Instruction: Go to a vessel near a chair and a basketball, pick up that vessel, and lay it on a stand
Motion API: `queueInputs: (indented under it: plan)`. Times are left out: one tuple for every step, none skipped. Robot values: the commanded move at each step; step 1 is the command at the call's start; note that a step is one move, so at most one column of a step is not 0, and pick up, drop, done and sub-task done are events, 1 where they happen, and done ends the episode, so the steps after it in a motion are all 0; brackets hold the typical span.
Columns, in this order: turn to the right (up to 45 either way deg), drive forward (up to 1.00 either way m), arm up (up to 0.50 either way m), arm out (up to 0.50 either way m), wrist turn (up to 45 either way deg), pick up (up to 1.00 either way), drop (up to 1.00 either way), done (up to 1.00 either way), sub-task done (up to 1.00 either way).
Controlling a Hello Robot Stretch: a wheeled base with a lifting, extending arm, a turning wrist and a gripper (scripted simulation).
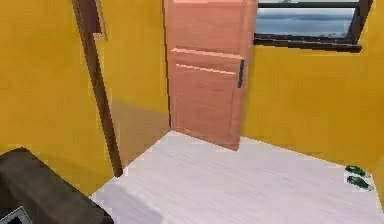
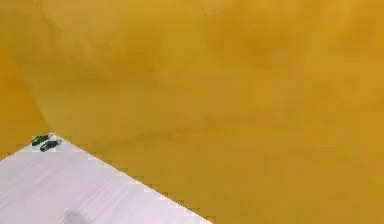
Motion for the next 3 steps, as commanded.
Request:
queueInputs:
  plan:
    - [15.0, 0.0, 0.0, 0.0, 0.0, 0.0, 0.0, 0.0, 0.0]
    - [0.0, 0.6, 0.0, 0.0, 0.0, 0.0, 0.0, 0.0, 0.0]
    - [-45.0, 0.0, 0.0, 0.0, 0.0, 0.0, 0.0, 0.0, 0.0]
